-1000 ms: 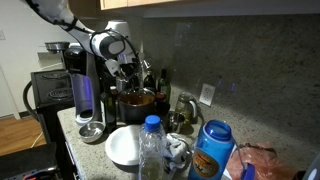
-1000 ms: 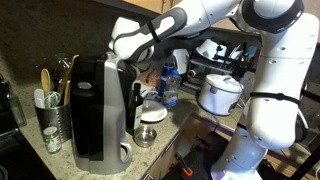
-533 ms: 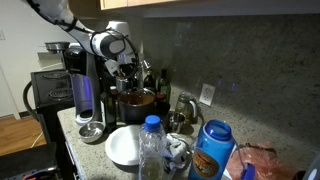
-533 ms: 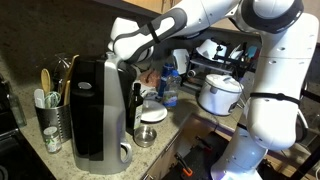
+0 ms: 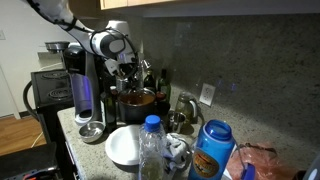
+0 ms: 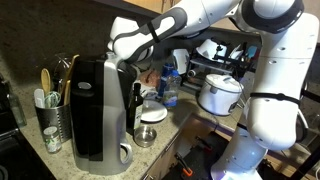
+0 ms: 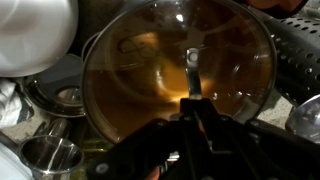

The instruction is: Remove the glass lid from the pot on the left and place it on top of the white plate

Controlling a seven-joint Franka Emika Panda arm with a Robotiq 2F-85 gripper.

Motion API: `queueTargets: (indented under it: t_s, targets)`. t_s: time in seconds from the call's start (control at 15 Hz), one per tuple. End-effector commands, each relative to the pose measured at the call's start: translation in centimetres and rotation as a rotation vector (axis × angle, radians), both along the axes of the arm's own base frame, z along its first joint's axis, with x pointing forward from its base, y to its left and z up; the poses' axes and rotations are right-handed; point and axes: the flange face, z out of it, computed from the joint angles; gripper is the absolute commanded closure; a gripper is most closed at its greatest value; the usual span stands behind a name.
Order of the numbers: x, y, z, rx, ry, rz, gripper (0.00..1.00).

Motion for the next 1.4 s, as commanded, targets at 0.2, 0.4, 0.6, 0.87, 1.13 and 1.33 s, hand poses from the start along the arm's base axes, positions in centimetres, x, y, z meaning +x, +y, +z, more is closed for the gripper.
queueTargets:
  t_s: [0.2,0.4,0.6,0.87,1.13,1.33]
  targets:
    - [-0.2,0.4,2.8,-0.019,0.0,-0.011,0.96]
    - [-0.1,0.4,3.8,-0.024,0.011,-0.021,0.96]
    - [-0.1,0.4,4.9,-0.027,0.017,-0.026,0.96]
    - [-0.4,0.0,6.1,-0.029,0.02,-0.045,0.96]
    - [-0.8,-1.2,7.2,-0.018,0.009,-0.095,0.96]
    - [-1.0,-3.0,7.8,-0.012,-0.002,-0.153,0.96]
